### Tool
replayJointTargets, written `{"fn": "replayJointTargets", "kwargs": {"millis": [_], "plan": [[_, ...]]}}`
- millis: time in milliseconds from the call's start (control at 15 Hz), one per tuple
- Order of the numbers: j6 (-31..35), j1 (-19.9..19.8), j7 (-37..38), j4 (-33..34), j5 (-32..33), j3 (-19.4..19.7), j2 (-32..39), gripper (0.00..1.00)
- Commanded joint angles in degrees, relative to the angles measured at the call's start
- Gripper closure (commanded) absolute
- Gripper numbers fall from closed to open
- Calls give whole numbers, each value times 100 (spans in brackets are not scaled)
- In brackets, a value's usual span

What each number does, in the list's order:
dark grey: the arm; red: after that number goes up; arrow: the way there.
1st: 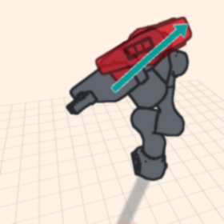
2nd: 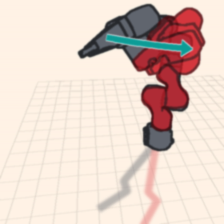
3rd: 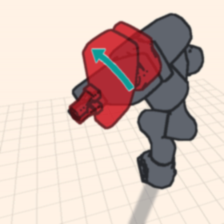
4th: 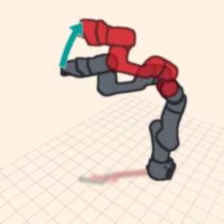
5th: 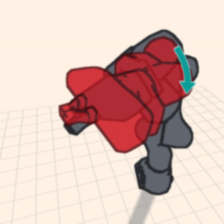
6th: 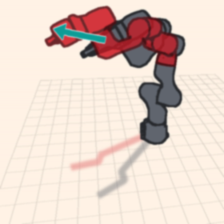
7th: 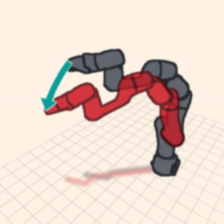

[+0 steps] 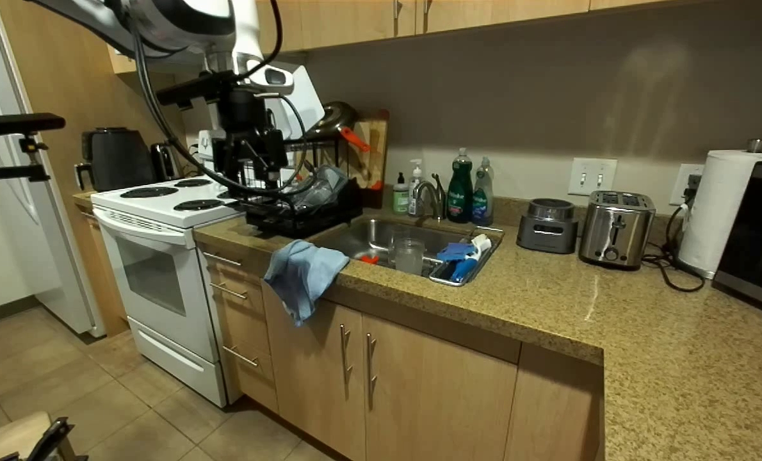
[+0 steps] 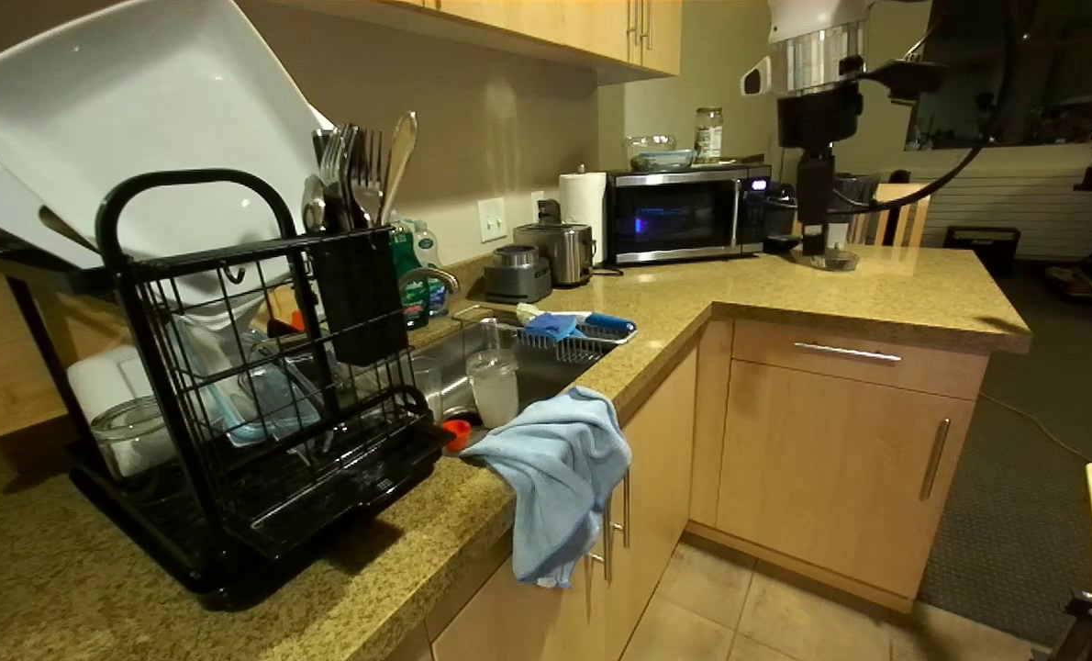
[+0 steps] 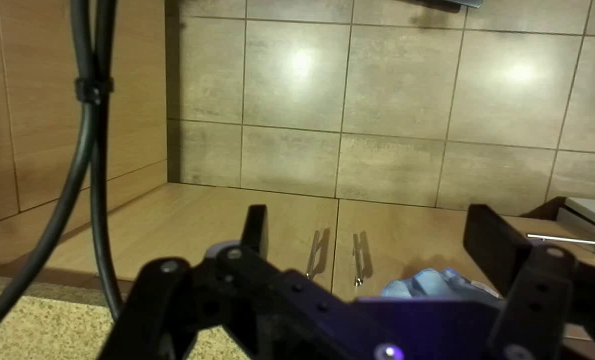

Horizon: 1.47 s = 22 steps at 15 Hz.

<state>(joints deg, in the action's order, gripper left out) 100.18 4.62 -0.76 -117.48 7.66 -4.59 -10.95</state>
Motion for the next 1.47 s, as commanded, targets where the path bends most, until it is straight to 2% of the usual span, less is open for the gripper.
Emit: {"fn": "replayJointTargets", "kwargs": {"millis": [0,67,133,867,1000,1067,1133,1200,1400], "plan": [[-6,93,-109,-231,125,-129,-202,0],[32,91,-69,-236,156,-138,-155,25],[18,81,-66,-215,122,-122,-96,26],[7,-490,188,195,123,490,907,99],[-18,-556,203,335,139,575,1084,100],[-55,-570,178,406,131,610,1154,69],[-24,-576,165,435,155,625,1172,72],[-1,-570,159,453,155,633,1173,71],[125,-478,112,420,244,565,959,53]]}}
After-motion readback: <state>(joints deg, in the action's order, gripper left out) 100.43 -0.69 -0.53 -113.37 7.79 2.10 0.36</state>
